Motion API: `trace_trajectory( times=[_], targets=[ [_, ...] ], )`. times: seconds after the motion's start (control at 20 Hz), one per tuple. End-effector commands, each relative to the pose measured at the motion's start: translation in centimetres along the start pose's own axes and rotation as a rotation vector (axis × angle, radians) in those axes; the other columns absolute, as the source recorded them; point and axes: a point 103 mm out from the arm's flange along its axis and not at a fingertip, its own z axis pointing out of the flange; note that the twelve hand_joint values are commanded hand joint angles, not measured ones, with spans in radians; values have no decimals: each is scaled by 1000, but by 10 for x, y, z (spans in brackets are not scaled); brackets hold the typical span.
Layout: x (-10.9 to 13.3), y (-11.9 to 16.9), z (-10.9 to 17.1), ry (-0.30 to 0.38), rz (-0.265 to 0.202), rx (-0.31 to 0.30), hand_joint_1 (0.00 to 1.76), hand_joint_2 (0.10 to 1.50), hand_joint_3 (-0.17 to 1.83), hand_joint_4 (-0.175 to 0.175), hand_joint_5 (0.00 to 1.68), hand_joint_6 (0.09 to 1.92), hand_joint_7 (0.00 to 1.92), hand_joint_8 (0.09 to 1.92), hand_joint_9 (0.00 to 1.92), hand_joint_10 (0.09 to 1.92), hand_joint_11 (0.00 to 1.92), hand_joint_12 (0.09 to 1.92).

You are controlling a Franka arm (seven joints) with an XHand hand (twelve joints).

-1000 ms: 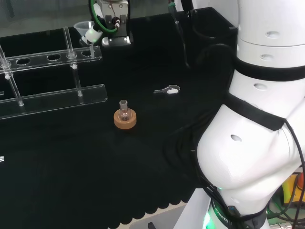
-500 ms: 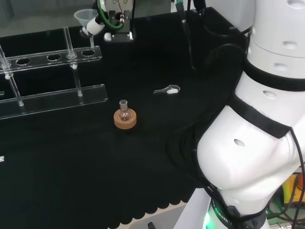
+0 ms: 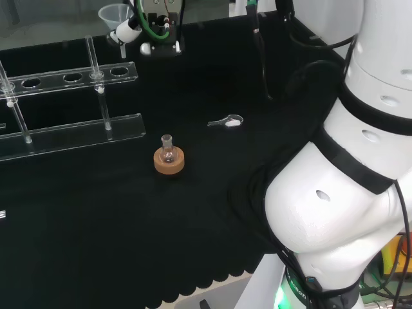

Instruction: Pick up the funnel from the transparent funnel stand.

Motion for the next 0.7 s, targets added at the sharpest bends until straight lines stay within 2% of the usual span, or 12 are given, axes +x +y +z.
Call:
trace_trajectory(
  times=[0.05, 0.5, 0.7],
  targets=[
    [2, -28, -30, -38, 36, -39, 860, 591, 663, 45, 841, 392, 1052, 581, 868, 343, 0, 1335],
    [2, -70, -35, -95, 36, -34, 861, 592, 665, 48, 846, 411, 1056, 582, 870, 341, 0, 1332],
    [9, -80, -34, -142, 65, -40, 861, 592, 666, 49, 848, 418, 1060, 583, 871, 341, 0, 1331]
  ],
)
